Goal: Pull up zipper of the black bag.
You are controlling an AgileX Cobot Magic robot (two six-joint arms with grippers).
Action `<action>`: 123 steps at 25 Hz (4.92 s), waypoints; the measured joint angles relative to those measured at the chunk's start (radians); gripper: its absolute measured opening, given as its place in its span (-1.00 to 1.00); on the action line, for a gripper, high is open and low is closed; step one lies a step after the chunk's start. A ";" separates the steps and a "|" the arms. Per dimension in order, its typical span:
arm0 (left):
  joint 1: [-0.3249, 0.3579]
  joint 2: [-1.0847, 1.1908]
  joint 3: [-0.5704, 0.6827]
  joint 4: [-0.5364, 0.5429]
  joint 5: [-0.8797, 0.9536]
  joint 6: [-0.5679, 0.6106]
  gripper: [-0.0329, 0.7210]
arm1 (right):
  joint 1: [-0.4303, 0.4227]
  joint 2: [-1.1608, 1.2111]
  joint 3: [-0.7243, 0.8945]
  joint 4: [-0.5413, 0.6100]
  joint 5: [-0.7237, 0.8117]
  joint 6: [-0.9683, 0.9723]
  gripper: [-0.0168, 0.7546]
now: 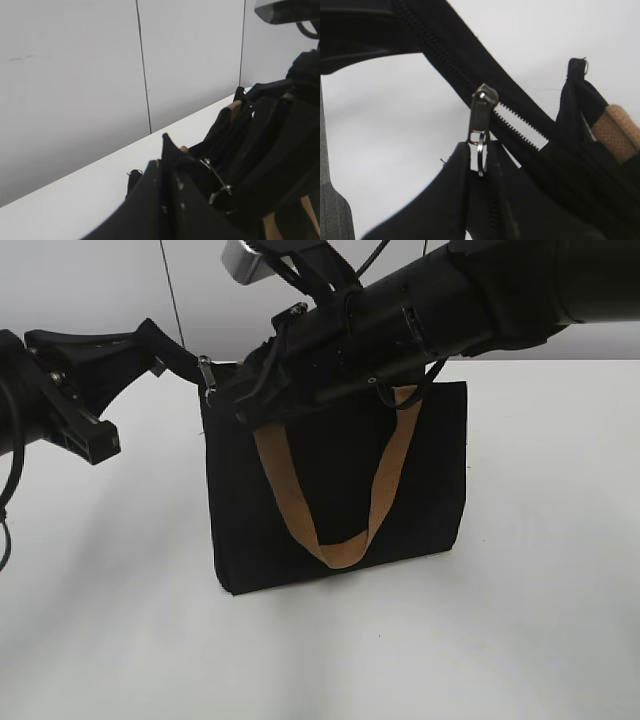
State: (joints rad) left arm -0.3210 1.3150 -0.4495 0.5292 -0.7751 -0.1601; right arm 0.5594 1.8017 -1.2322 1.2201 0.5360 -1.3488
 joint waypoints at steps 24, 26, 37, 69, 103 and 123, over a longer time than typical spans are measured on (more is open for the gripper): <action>0.000 0.024 0.000 0.008 0.271 -0.002 -0.94 | 0.000 -0.063 0.000 -0.011 0.000 0.122 -0.96; 0.000 0.031 0.000 0.008 0.291 -0.002 -0.94 | -0.002 -0.063 0.000 -0.021 0.000 0.129 -0.96; -0.001 0.036 0.000 -0.019 0.334 -0.002 -0.94 | -0.119 -0.063 0.000 -0.144 0.008 0.294 -0.96; -0.004 0.036 0.000 -0.040 0.388 -0.037 -0.94 | -0.489 -0.062 0.002 -0.170 0.304 0.314 -0.95; -0.209 -0.393 -0.110 -0.304 1.271 -0.313 0.15 | -0.263 -0.536 0.241 -0.678 0.323 0.645 0.04; -0.279 -1.139 -0.111 -0.446 1.940 -0.124 0.11 | -0.262 -1.452 0.615 -0.996 0.531 1.142 0.04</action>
State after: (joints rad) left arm -0.5998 0.1763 -0.5601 0.0835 1.1648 -0.2841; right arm 0.2970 0.3494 -0.6176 0.2236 1.0666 -0.2066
